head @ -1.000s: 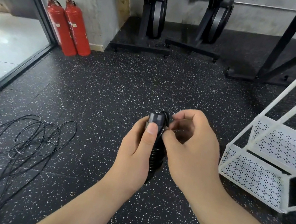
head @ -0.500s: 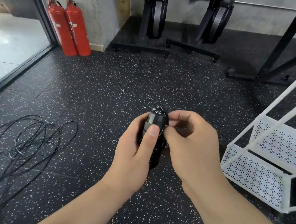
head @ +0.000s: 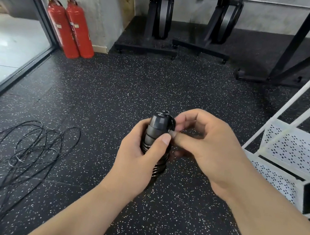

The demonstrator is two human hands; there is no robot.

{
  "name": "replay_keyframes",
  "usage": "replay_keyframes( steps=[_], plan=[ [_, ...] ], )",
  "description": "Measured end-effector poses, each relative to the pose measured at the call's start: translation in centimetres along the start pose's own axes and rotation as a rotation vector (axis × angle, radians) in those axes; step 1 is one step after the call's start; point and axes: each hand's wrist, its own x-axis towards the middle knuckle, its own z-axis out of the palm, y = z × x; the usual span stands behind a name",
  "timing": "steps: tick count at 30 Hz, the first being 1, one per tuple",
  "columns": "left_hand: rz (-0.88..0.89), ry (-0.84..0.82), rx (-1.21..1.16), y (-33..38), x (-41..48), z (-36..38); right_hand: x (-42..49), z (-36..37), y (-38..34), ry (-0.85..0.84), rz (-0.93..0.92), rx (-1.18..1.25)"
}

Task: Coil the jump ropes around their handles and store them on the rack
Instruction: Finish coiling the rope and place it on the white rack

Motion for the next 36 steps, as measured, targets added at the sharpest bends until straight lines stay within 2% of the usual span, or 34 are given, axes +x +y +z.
replay_keyframes(
  steps=[6,10,14,18,20,22,27,32,36],
  plan=[
    [-0.099,-0.051,-0.153,0.5,0.0,0.0,0.1,-0.9,0.1,-0.021,0.009,0.024],
    [-0.144,-0.104,-0.218,0.4,0.1,-0.1,0.2,-0.9,0.2,0.006,-0.046,-0.041],
    [-0.205,-0.19,-0.305,0.3,0.2,-0.4,0.6,-1.5,0.2,-0.036,-0.048,-0.066],
    [-0.268,-0.23,-0.308,0.1,0.0,-0.6,0.7,-2.2,0.0,-0.094,-0.089,-0.276],
    [-0.271,-0.247,-0.269,-0.1,0.0,-0.7,0.6,-2.3,-0.1,-0.071,-0.107,-0.49],
    [-0.284,-0.249,-0.255,-0.2,-0.1,-0.8,0.6,-2.2,0.1,-0.043,-0.112,-0.582],
    [-0.311,-0.223,-0.276,-0.4,-0.1,-0.8,0.5,-1.4,0.8,0.026,-0.132,-0.574],
    [-0.389,-0.246,-0.402,0.0,0.4,-1.0,0.4,-1.2,0.7,-0.033,-0.067,-0.232],
    [-0.398,-0.255,-0.362,0.0,0.8,-1.3,0.5,-1.1,0.9,-0.04,-0.037,-0.335]
  ],
)
